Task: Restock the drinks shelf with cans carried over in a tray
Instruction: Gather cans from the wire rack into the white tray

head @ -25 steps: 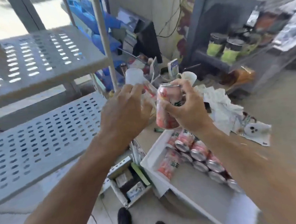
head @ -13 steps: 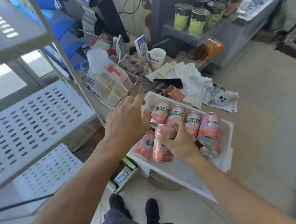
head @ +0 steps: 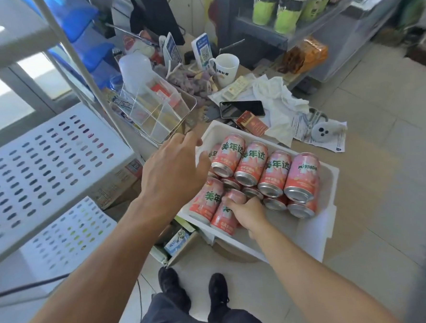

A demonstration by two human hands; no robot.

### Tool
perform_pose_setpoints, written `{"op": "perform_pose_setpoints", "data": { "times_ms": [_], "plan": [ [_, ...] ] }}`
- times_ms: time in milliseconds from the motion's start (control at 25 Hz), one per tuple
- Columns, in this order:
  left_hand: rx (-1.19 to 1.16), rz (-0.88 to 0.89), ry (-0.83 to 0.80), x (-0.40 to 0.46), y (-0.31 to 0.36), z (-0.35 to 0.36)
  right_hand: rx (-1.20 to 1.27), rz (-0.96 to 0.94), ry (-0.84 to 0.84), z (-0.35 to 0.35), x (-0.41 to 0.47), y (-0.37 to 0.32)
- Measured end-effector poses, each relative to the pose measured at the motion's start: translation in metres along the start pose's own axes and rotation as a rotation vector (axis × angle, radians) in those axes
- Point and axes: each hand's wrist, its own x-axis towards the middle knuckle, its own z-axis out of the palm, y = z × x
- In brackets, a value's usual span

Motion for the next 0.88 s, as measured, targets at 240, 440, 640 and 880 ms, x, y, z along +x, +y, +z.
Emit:
{"op": "perform_pose_setpoints", "data": {
  "times_ms": [240, 440, 640, 880],
  "plan": [
    [0.023, -0.014, -0.018, 0.002, -0.008, 0.004, 0.0, -0.039, -0.117, -0.004, 0.008, -0.008],
    [0.03, -0.017, -0.045, 0.003, -0.01, 0.01, -0.086, -0.06, -0.147, -0.008, 0.012, -0.003],
    [0.022, -0.039, -0.045, 0.004, -0.014, 0.007, -0.344, -0.184, -0.121, -0.013, 0.007, -0.01],
    [-0.01, -0.082, 0.001, 0.005, -0.025, -0.011, -0.538, -0.509, -0.109, -0.02, -0.027, -0.041]
  ]
}}
